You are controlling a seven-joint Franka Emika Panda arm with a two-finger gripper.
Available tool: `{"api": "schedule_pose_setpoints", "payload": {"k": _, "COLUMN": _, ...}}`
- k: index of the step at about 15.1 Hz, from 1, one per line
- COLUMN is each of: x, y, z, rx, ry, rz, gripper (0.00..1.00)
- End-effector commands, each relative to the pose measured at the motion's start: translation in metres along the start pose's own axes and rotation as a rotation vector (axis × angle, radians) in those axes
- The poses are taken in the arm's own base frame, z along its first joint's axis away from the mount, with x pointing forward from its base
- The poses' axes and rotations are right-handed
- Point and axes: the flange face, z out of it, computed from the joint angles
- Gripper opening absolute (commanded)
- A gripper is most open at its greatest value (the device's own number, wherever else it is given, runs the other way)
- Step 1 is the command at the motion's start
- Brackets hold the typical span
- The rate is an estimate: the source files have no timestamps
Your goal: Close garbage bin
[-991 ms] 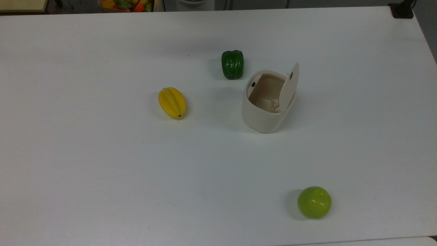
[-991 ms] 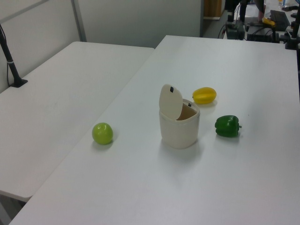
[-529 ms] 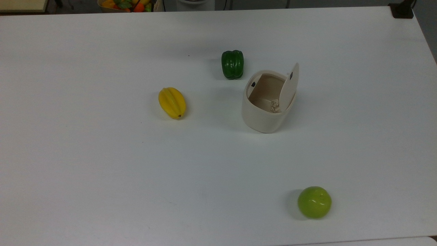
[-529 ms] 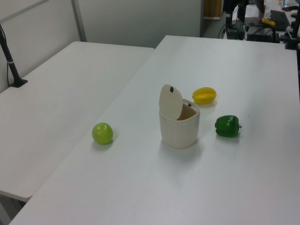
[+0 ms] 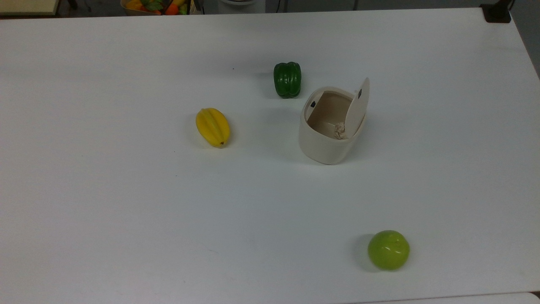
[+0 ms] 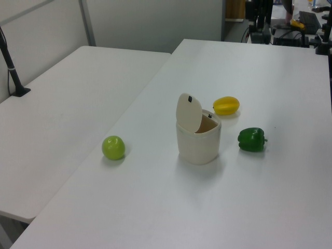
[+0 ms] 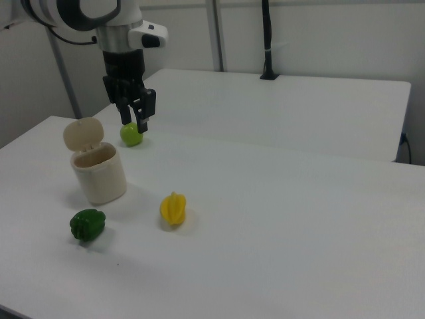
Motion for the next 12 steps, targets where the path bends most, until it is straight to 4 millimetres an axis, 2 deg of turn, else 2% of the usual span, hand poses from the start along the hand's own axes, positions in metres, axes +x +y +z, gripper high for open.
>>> {"api": "schedule_pose_setpoints", "payload": {"k": 1, "x": 0.000, "y": -0.001, "z": -0.001, "rx": 0.015, "ry": 0.014, "rz": -0.119, "gripper": 0.10}}
{"api": "schedule_pose_setpoints", "payload": {"k": 2, "x": -0.001, "y": -0.004, "z": -0.001, "rx": 0.015, "ry": 0.016, "rz": -0.127, "gripper": 0.00}}
{"api": "schedule_pose_setpoints", "payload": {"k": 4, "x": -0.002, "y": -0.012, "z": -0.003, "rx": 0.015, "ry": 0.019, "rz": -0.152, "gripper": 0.00}}
{"api": "schedule_pose_setpoints", "payload": {"k": 5, "x": -0.004, "y": -0.028, "z": -0.002, "rx": 0.012, "ry": 0.020, "rz": -0.236, "gripper": 0.00}}
{"api": "schedule_pose_setpoints", "payload": {"k": 8, "x": -0.011, "y": -0.067, "z": 0.000, "rx": 0.007, "ry": 0.022, "rz": -0.626, "gripper": 0.00}}
{"api": "schedule_pose_setpoints", "payload": {"k": 10, "x": -0.019, "y": -0.099, "z": -0.008, "rx": 0.009, "ry": 0.040, "rz": -0.876, "gripper": 0.00}}
{"api": "schedule_pose_setpoints", "payload": {"k": 12, "x": -0.025, "y": -0.126, "z": -0.002, "rx": 0.013, "ry": 0.033, "rz": -1.070, "gripper": 0.00}}
